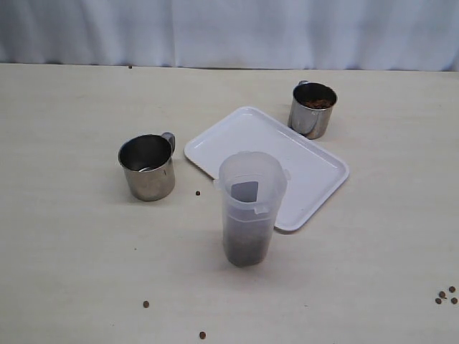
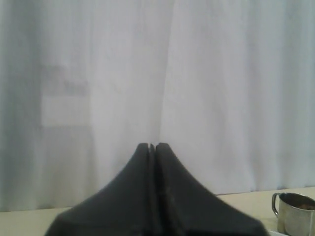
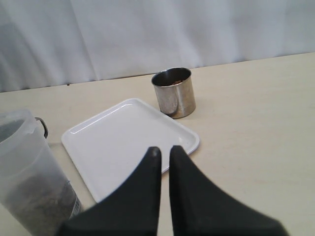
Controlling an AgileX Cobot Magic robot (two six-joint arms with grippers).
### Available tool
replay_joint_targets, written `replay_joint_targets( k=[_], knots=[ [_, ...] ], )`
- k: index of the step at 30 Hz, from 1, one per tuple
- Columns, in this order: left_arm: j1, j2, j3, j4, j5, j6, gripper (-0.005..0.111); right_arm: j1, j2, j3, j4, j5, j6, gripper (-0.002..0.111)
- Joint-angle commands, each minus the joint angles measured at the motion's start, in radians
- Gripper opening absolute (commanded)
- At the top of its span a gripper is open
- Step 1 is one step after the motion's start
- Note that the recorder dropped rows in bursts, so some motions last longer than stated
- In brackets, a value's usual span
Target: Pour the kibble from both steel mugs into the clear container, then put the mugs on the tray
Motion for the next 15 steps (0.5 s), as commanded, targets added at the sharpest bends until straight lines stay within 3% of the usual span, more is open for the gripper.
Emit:
replay_joint_targets(
  k=[1,15],
  knots=[
    [0.002,-0.083,0.013,-0.099,0.053,0.088,0.000,0.002,0.001,0.004,0.002,-0.015,-0.007,0.005],
    [0.002,-0.142,0.013,-0.065,0.181,0.102,0.000,0.002,0.001,0.004,0.002,-0.015,-0.007,0.005]
  ],
)
